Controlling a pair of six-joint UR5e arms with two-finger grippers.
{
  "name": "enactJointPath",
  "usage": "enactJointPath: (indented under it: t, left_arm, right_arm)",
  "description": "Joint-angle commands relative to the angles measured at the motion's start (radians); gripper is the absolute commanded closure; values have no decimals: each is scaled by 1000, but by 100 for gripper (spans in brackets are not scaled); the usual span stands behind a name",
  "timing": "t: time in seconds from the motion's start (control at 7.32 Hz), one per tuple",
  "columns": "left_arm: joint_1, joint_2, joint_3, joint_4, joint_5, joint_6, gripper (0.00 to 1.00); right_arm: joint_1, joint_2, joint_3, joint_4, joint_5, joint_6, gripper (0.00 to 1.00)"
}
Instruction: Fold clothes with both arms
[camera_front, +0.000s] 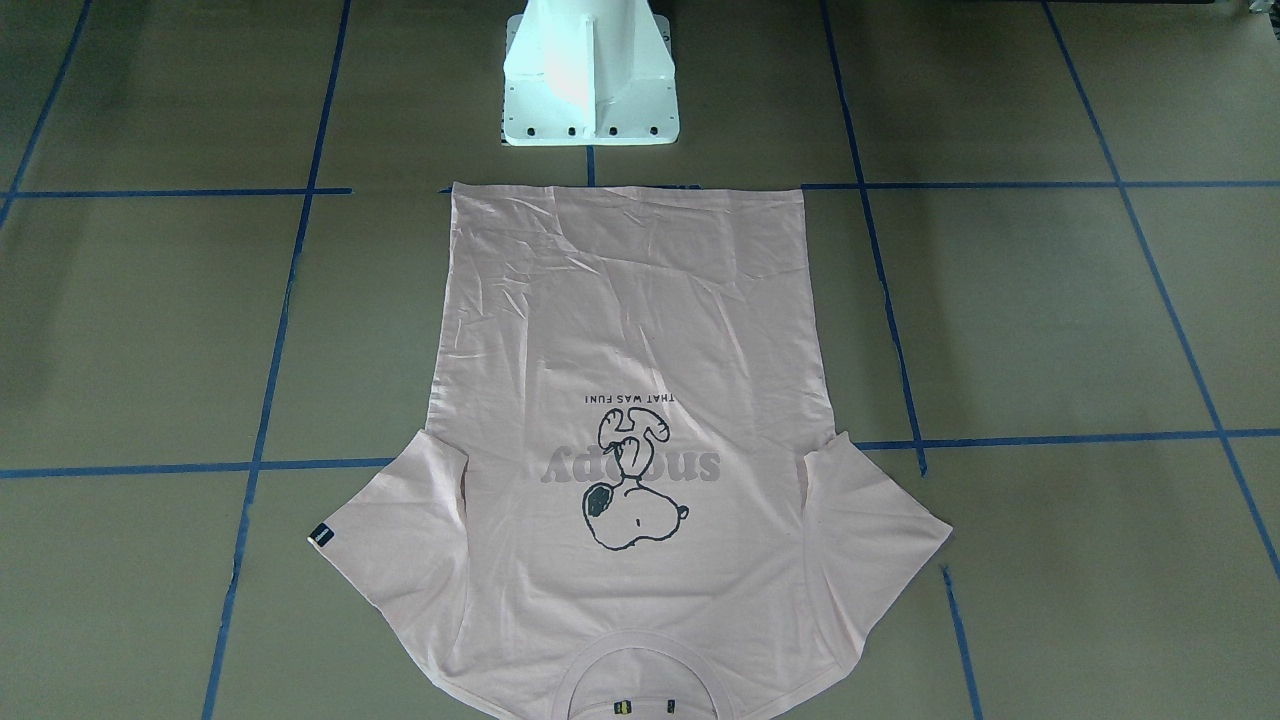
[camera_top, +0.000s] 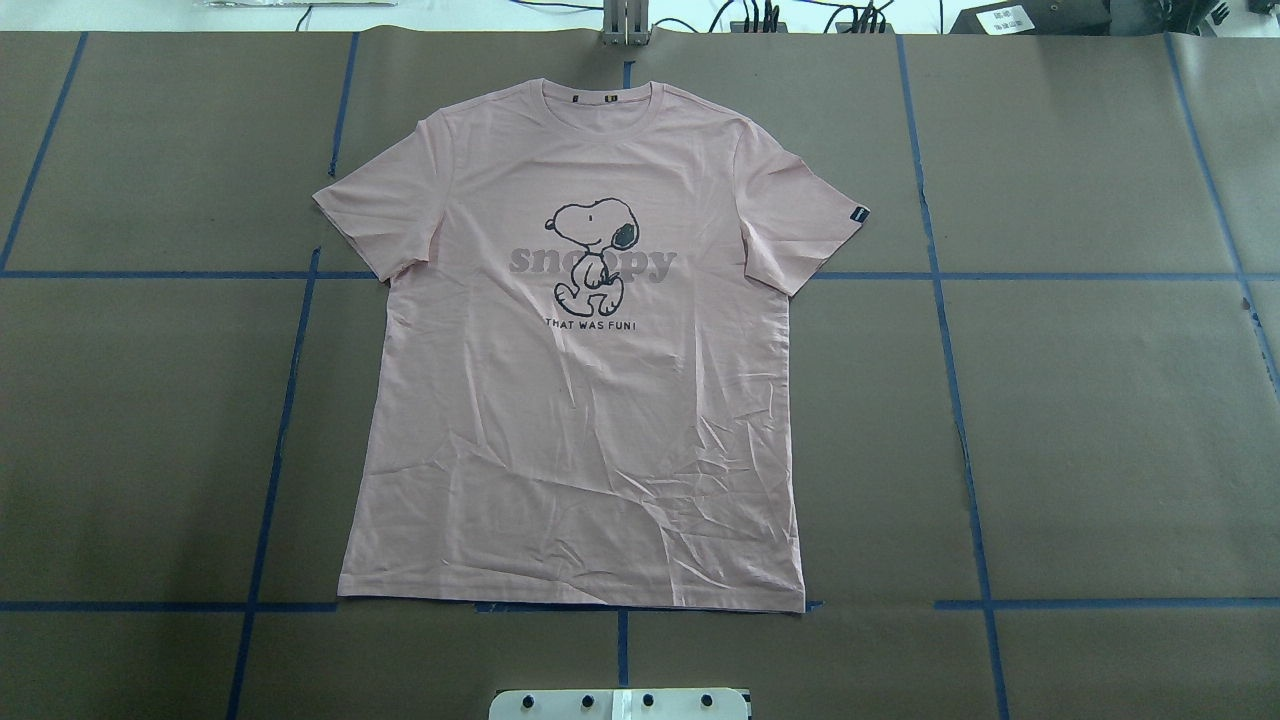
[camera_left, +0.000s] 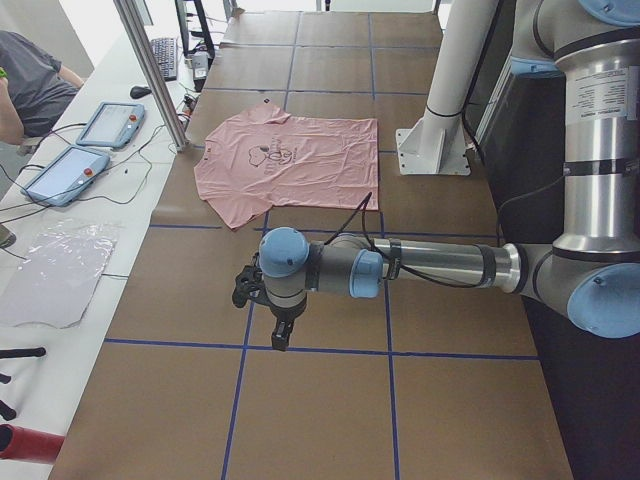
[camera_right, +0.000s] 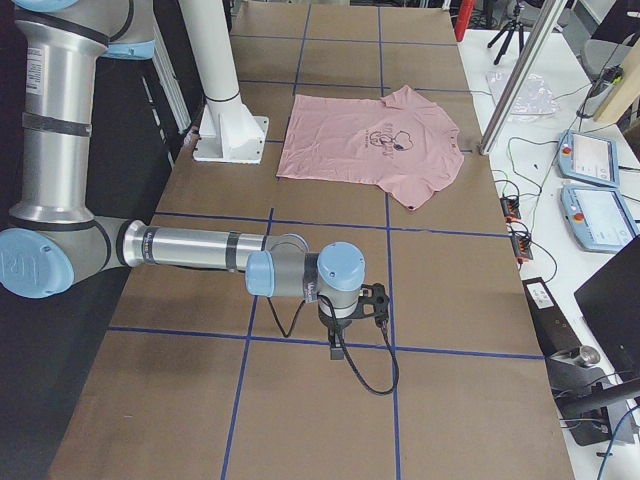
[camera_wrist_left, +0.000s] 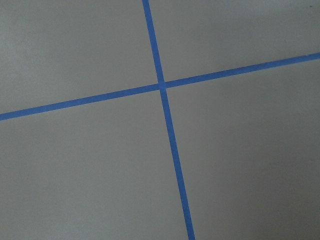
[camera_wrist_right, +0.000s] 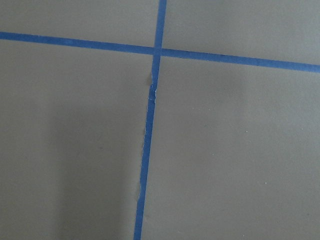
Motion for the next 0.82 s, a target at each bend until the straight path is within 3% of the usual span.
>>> enactJointPath:
  t: [0.0, 0.27, 0.68]
  left_arm:
    - [0, 2, 2, -45, 1, 2, 0]
    - [0, 2, 5, -61, 1, 0, 0]
    - [18, 1, -1, -151, 2, -7, 0]
  right_arm:
    - [0, -1, -2, -1, 0, 3, 0]
    - [-2, 2, 2, -1, 22, 3, 0]
    - [-90, 129, 7, -1, 33, 12, 0]
